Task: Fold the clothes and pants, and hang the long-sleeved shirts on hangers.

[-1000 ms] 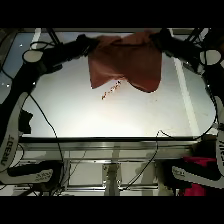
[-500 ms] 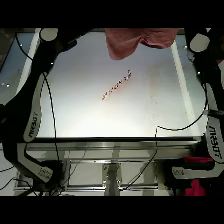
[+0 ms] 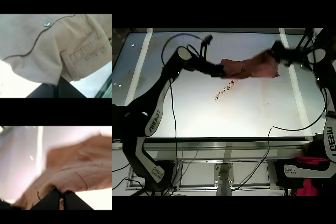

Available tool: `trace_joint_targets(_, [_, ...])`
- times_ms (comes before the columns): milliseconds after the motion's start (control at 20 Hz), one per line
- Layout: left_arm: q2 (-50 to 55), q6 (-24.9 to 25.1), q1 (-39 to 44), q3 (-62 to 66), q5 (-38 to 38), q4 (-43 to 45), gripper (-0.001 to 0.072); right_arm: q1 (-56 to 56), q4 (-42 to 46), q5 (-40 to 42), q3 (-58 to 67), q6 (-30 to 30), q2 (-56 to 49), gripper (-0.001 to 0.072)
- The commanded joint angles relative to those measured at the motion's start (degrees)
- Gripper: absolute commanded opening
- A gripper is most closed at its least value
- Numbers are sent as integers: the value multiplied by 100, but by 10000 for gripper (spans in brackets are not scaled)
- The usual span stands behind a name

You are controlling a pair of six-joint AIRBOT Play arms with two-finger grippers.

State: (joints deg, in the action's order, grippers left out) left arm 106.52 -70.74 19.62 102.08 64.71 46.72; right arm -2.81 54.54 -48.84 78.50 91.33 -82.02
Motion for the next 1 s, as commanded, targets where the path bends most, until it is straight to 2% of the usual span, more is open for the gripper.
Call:
trace_joint_targets(0, [26, -129, 205, -750, 675, 651, 6, -66, 557, -1423, -1373, 376, 361, 9])
trace_joint_targets(150, [24, -133, 479, -1075, 1021, 1460, 6, -63, 608, -1816, -2179, 372, 378, 9])
trace_joint_targets(250, [24, -157, 579, -1108, 966, 1764, 6, 22, 562, -2081, -2599, 251, 378, 9])
trace_joint_targets(350, [-7, -404, 560, -1106, 800, 1971, 6, 219, 525, -2238, -2809, 42, 378, 9])
trace_joint_targets(500, [-103, -1045, 382, -1102, 643, 2933, 7, 732, 404, -2249, -2828, -90, 376, 9])
trace_joint_targets(600, [-179, -1517, 208, -1102, 509, 3346, 8, 1145, 319, -2081, -2828, -90, 372, 9])
trace_joint_targets(700, [-232, -1574, 79, -1099, 251, 3285, 9, 1635, 11, -1751, -2828, -79, 341, 9])
trace_joint_targets(900, [-236, -1631, 81, -1099, -562, 3198, 11, 2634, -1202, -715, -2826, -79, 129, 12])
trace_joint_targets(950, [-236, -1633, 85, -1099, -802, 3200, 29, 2879, -1532, -380, -2820, -79, 85, 55])
